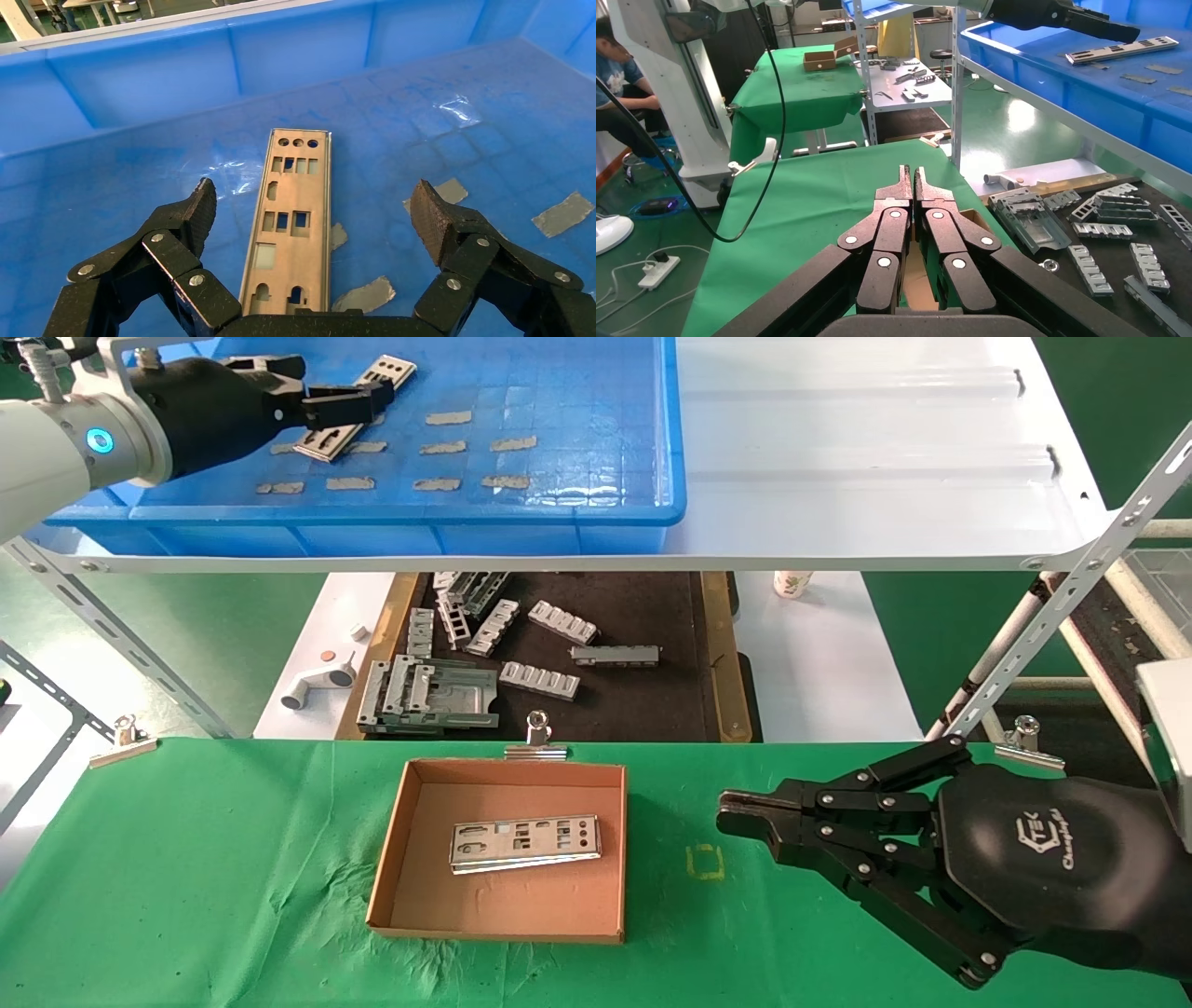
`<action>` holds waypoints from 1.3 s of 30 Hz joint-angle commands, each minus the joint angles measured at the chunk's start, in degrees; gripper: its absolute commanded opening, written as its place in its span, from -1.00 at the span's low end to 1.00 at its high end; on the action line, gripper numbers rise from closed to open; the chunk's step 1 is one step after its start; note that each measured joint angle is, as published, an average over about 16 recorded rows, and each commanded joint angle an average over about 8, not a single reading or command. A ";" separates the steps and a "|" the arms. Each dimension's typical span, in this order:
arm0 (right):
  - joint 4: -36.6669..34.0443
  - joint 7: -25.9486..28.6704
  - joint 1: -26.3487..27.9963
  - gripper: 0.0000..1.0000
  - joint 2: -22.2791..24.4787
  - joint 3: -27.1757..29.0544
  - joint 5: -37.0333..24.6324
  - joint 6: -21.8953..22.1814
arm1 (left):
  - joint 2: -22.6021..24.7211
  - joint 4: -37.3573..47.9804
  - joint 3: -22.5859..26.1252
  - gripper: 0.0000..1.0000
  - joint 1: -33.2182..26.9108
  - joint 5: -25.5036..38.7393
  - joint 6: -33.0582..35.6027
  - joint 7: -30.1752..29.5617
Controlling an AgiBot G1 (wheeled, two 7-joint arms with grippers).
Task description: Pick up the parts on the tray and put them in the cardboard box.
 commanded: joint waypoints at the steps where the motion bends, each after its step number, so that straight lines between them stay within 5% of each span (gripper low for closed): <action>1: 0.00 0.00 0.00 -1.00 0.00 0.00 0.00 0.00 | 0.21 0.52 -0.05 0.31 -0.07 -0.08 -0.04 -0.12; 5: 0.00 0.00 0.00 -1.00 0.00 0.00 0.00 0.00 | 0.53 1.25 -0.40 -0.61 0.20 -0.58 -0.37 -1.05; 9: 0.00 0.00 0.00 -1.00 0.00 0.00 0.00 0.00 | 0.77 1.69 -0.70 -0.97 0.53 -1.01 -0.81 -2.05; 39: 0.00 0.00 0.00 -1.00 0.00 0.00 0.00 0.00 | 1.25 1.29 -0.58 -1.00 1.95 -0.85 -3.46 -4.37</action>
